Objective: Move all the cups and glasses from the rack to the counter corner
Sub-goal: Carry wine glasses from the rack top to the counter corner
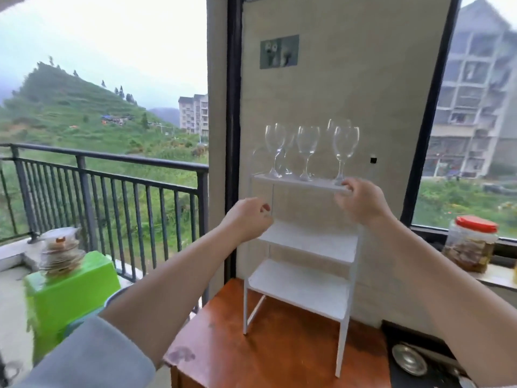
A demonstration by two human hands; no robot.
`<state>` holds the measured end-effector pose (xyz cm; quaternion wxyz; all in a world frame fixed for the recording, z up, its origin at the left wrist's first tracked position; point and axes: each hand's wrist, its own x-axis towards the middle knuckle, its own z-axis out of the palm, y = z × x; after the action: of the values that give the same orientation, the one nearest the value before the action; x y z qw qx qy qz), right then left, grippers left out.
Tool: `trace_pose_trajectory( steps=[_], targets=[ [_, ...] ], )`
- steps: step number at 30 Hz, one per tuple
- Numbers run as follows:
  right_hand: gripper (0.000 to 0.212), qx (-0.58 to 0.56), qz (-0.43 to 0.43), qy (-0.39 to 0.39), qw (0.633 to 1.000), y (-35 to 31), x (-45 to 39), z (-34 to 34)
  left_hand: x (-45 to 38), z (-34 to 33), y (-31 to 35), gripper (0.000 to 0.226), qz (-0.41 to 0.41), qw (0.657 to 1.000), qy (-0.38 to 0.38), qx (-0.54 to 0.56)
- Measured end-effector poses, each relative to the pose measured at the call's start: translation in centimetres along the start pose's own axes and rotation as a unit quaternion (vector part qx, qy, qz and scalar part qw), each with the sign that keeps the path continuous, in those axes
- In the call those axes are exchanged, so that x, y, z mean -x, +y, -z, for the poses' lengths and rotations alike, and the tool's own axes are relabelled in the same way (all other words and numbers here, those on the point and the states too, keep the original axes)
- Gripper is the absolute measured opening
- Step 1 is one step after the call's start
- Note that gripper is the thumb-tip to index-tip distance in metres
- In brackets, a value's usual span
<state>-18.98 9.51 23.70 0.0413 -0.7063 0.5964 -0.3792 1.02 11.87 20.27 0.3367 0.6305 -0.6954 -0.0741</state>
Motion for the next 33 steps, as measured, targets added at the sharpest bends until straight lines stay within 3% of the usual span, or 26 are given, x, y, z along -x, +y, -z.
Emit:
trace_pose_trajectory(
  steps=[7, 12, 15, 17, 21, 24, 26, 29, 33],
  targets=[
    [0.051, -0.126, -0.11, 0.086, 0.982, 0.4, -8.7, -3.4, -10.6, -2.3, 2.2, 0.033, -0.044, 0.992, 0.043, 0.112],
    [0.057, -0.239, -0.168, 0.117, 0.949, 1.5, -13.7, -4.6, -17.1, -4.4, 4.6, 0.04, 0.01, 0.983, 0.065, 0.173],
    [0.03, -0.302, -0.154, 0.117, 0.933, 2.5, -15.5, -5.3, -19.9, -6.2, 4.7, 0.04, 0.04, 0.971, 0.054, 0.23],
    [0.005, -0.317, -0.152, 0.117, 0.929, 2.9, -16.4, -5.2, -21.3, -6.6, 4.9, 0.025, 0.052, 0.958, 0.05, 0.279],
    [0.022, -0.309, -0.157, 0.087, 0.934, 2.7, -17.1, -5.2, -22.3, -6.0, 5.4, 0.033, 0.056, 0.949, 0.032, 0.308],
    [0.018, -0.309, -0.181, 0.077, 0.93, 2.3, -16.9, -5.3, -22.2, -5.8, 5.7, 0.012, 0.053, 0.939, -0.002, 0.339],
    [0.019, -0.318, -0.191, 0.074, 0.926, 2.2, -16.6, -5.3, -22.1, -5.8, 5.6, 0.019, 0.05, 0.929, -0.005, 0.367],
    [0.023, -0.35, -0.188, 0.08, 0.914, 1.5, -15.7, -5.2, -21.2, -5.2, 5.4, 0.01, 0.049, 0.913, 0.011, 0.404],
    [0.026, -0.429, -0.15, 0.107, 0.884, -0.1, -13.2, -4.4, -19.4, -3.7, 4.8, 0.027, 0.028, 0.882, 0.025, 0.47]
  ],
)
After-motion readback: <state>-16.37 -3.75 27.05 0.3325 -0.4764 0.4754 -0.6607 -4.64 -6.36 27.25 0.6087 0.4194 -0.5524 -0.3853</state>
